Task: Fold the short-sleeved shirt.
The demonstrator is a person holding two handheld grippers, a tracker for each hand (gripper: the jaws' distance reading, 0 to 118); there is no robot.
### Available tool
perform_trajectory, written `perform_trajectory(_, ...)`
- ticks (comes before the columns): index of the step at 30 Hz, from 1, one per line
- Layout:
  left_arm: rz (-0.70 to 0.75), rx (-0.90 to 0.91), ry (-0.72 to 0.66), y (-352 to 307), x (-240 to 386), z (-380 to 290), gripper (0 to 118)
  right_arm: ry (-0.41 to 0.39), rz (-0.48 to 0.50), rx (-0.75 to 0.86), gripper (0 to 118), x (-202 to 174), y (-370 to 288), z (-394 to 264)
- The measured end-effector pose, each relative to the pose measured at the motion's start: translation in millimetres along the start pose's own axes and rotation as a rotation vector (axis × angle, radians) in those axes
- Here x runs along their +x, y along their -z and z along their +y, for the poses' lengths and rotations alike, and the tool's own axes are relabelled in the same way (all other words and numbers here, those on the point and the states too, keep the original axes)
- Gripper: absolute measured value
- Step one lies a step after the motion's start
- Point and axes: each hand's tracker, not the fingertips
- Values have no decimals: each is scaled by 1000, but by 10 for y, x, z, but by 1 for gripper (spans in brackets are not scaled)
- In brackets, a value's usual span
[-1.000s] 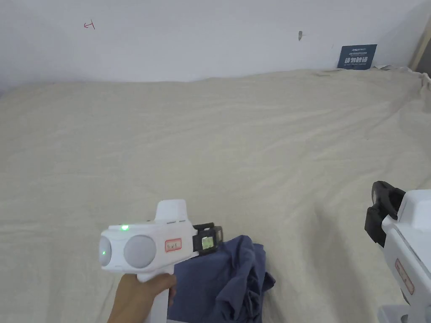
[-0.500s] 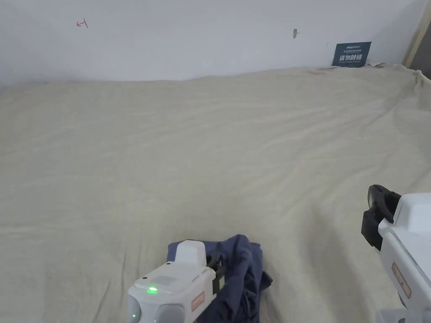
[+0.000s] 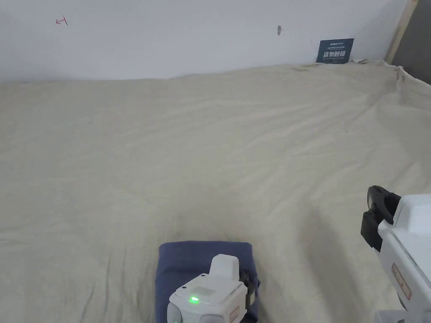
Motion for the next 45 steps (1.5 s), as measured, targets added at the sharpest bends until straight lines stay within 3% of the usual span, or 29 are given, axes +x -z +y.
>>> perform_trajectory(11,5,-12,66,-15,127,6,0,1,-7,-9,1,7,-9,-28)
perform_trajectory(23,13,269,50,-744,-54,576,0,0,12,60,1,-201,-36,179)
perform_trajectory(35,289,576,109,-1628,-669,1021,0,1,58,165,1,-538,-78,409)
perform_trajectory(45,529,676,68,-2169,-1360,920,0,2,94,192,1,-816,-44,407)
